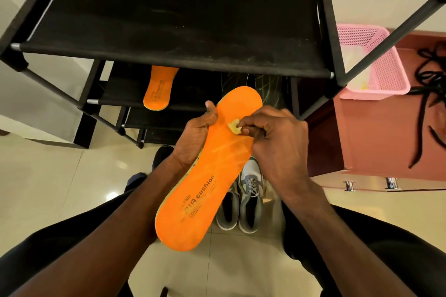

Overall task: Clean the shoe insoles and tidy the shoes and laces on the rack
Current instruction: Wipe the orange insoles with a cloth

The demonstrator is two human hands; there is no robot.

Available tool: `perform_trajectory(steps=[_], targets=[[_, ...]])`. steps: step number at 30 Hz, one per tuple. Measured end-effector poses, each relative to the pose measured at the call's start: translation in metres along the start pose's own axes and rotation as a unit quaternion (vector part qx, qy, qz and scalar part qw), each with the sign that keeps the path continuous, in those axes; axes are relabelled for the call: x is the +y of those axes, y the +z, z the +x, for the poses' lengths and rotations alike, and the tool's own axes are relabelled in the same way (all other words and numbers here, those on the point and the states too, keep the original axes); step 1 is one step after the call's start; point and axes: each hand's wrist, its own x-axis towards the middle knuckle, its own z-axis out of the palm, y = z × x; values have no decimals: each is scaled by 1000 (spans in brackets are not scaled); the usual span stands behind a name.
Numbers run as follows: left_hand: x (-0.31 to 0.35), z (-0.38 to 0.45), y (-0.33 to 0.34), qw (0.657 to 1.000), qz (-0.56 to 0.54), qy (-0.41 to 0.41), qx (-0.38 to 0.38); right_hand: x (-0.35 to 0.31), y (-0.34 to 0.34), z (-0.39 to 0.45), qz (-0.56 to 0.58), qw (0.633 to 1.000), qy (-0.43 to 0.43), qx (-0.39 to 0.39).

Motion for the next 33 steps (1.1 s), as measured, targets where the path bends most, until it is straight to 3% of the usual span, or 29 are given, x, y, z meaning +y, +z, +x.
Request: perform_trajectory(steps=[3,7,13,18,22,26,29,33], targets=[[0,-7,13,999,20,16,-37,11,-8,9,-29,998,40,48],[-2,-9,19,1000,5,-17,-7,20,-8,17,20,993,87,81],[2,-8,6,999,31,-6,20,-9,6,-4,87,993,74,2],[7,-9,7,999,-9,-14,48,-17,15,-11,110,989,92,-28],[-1,-7,10,999,-13,-45,19,-4,5,1,31,995,83,42],[-12,-9,18,998,-2,-61,-14,7,-15,16,39,982,149,111],[-14,-8,15,998,-4,-61,-24,-2,-11,11,88,980,167,71],[-12,-2,11,995,-54,-72,-35,-25,8,-10,116,986,120,-10]])
